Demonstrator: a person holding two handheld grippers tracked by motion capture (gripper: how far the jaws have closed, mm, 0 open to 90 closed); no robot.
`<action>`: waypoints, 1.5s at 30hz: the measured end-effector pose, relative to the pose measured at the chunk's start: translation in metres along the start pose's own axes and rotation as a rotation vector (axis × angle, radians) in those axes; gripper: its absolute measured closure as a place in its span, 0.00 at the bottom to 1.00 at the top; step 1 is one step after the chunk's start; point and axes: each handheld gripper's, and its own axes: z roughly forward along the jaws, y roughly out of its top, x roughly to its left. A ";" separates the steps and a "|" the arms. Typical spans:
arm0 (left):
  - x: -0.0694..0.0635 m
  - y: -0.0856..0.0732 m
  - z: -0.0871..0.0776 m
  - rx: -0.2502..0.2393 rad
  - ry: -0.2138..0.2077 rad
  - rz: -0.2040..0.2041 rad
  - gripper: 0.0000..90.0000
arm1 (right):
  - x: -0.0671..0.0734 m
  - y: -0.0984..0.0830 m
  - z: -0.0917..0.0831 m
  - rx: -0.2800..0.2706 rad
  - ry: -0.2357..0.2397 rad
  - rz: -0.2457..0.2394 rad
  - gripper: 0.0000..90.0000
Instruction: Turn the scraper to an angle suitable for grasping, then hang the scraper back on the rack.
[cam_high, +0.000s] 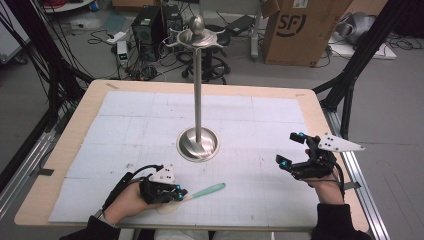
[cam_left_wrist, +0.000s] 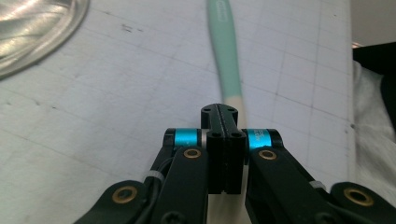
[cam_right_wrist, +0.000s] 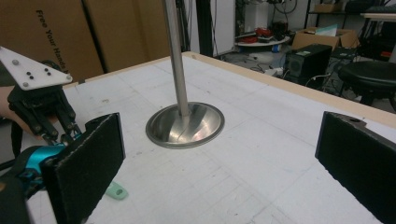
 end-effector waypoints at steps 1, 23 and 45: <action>0.000 0.001 0.000 -0.004 0.011 -0.012 1.00 | 0.000 0.000 0.000 0.000 0.001 0.003 0.00; -0.017 0.064 -0.017 -0.080 0.066 0.097 0.26 | -0.002 0.001 -0.005 -0.011 -0.008 0.007 0.01; -0.027 0.069 0.009 0.259 0.014 0.124 0.29 | -0.007 0.007 0.003 -0.023 0.005 0.002 0.00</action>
